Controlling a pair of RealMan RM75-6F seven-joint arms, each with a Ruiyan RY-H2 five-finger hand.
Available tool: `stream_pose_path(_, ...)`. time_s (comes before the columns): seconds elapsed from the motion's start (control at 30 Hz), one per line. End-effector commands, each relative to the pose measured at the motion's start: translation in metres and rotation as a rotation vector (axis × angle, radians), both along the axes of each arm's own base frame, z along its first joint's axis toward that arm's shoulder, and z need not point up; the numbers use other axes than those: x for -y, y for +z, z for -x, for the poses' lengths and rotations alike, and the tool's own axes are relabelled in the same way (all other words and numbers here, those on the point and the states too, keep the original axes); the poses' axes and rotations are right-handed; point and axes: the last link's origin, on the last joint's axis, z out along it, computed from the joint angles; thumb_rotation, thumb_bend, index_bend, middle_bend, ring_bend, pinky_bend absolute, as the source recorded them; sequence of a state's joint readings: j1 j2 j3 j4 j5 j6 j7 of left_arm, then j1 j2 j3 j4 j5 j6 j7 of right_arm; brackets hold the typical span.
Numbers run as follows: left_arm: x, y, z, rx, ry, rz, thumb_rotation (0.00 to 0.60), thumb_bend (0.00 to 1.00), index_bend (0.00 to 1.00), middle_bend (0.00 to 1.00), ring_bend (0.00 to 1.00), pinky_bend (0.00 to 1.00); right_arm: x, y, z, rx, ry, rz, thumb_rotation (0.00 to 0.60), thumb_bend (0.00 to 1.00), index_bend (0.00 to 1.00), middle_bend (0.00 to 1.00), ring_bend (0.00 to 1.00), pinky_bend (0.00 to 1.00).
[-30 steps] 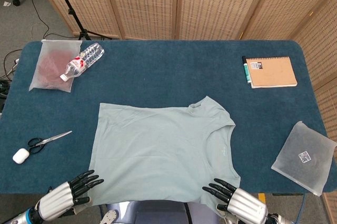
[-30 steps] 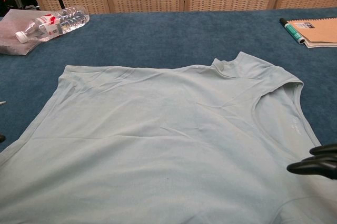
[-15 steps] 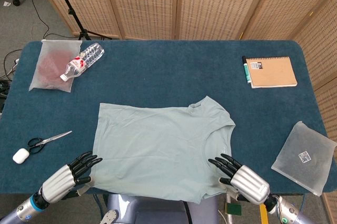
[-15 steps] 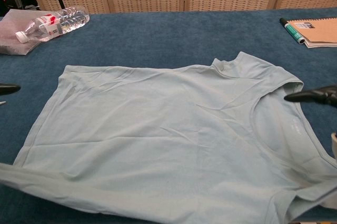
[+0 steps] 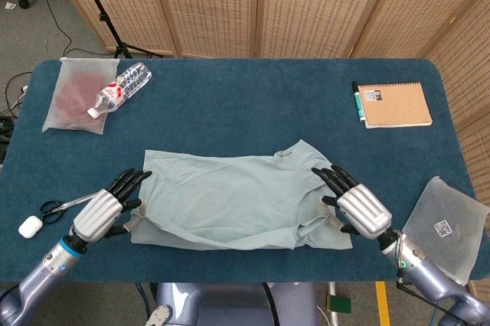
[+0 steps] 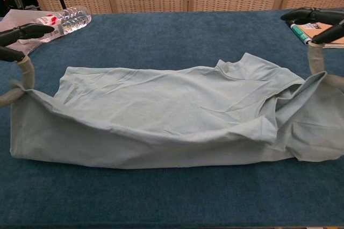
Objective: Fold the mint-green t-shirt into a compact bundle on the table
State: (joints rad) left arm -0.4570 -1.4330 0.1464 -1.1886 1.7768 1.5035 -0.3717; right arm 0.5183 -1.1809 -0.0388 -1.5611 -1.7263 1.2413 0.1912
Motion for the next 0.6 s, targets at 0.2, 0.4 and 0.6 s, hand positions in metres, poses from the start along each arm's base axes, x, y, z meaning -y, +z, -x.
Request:
stream_pose_path(0.2,-0.051,0.004,-0.012,-0.108,0.181,-0.027,0.600,0.59,0.79,0.00,0.00,0.00,0.059,-0.013,-0.017,-0.039,-0.088,0.016,0.600,0.65,0.67,0.01,0.00,0.00)
stream_pose_path(0.4,-0.071,-0.004,-0.012,-0.101,0.245,-0.027,0.600,0.59,0.79,0.00,0.00,0.00,0.087,-0.026,-0.020,-0.064,-0.144,0.013,0.600,0.65,0.67,0.01,0.00,0.00)
stream_pose_path(0.6,-0.084,-0.011,-0.012,-0.085,0.280,-0.031,0.600,0.59,0.79,0.00,0.00,0.00,0.108,-0.038,-0.022,-0.080,-0.182,0.016,0.600,0.65,0.67,0.01,0.00,0.00)
